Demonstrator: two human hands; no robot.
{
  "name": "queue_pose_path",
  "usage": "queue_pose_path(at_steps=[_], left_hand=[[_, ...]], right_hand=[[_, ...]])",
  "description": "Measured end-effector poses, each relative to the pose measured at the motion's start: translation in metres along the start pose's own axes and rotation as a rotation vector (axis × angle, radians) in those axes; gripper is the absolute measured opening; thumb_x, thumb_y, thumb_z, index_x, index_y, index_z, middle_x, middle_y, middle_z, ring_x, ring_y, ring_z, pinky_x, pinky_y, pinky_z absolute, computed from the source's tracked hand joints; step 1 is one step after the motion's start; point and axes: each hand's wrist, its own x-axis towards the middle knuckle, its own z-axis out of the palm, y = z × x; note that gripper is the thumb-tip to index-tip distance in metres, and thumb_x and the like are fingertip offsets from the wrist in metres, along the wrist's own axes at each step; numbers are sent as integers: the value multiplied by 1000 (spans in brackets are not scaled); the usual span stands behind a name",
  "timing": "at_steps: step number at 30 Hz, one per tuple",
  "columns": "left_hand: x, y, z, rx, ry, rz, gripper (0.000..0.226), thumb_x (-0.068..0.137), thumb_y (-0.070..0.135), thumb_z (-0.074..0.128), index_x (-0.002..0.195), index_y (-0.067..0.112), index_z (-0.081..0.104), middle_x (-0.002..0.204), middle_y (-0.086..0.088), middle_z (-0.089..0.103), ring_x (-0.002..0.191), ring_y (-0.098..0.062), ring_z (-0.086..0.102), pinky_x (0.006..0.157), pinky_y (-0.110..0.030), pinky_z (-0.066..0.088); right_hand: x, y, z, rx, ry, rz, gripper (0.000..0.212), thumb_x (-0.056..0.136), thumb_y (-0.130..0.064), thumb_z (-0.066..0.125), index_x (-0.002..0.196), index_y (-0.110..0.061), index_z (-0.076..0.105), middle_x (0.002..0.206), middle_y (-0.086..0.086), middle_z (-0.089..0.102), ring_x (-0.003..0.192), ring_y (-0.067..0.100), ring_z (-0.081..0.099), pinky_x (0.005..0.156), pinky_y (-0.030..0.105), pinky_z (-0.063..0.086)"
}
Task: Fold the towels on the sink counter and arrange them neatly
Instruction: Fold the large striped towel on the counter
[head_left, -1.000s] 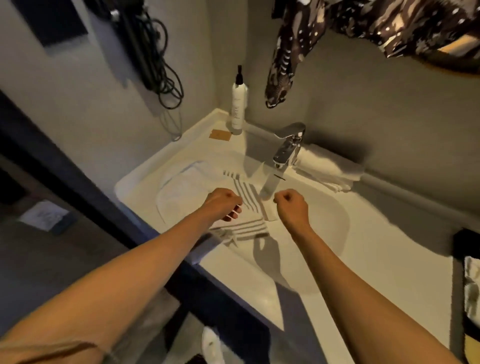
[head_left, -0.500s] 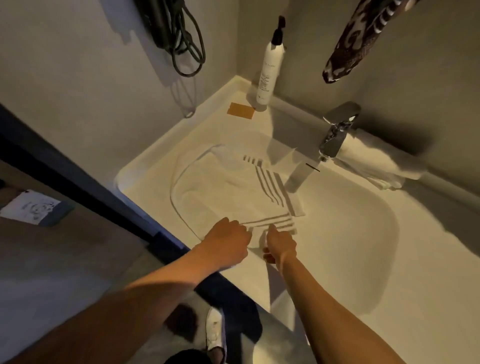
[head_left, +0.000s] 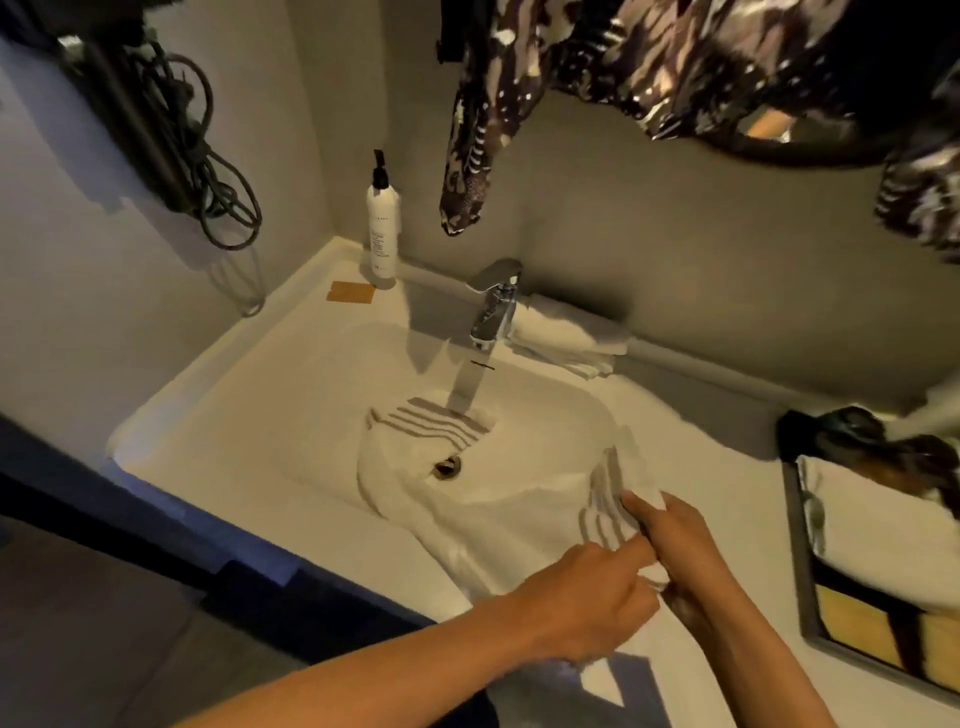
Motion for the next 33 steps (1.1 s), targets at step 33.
queue_pose_path(at_steps=[33], left_hand=[[126, 10, 193, 869, 87, 91, 52, 66, 20, 77, 116, 21, 64, 116, -2, 65, 103, -26, 63, 75, -39, 56]], right_hand=[[-60, 4, -393, -217, 518, -52, 35, 102, -24, 47, 133, -9, 55, 118, 14, 62, 86, 23, 59, 81, 35, 44]])
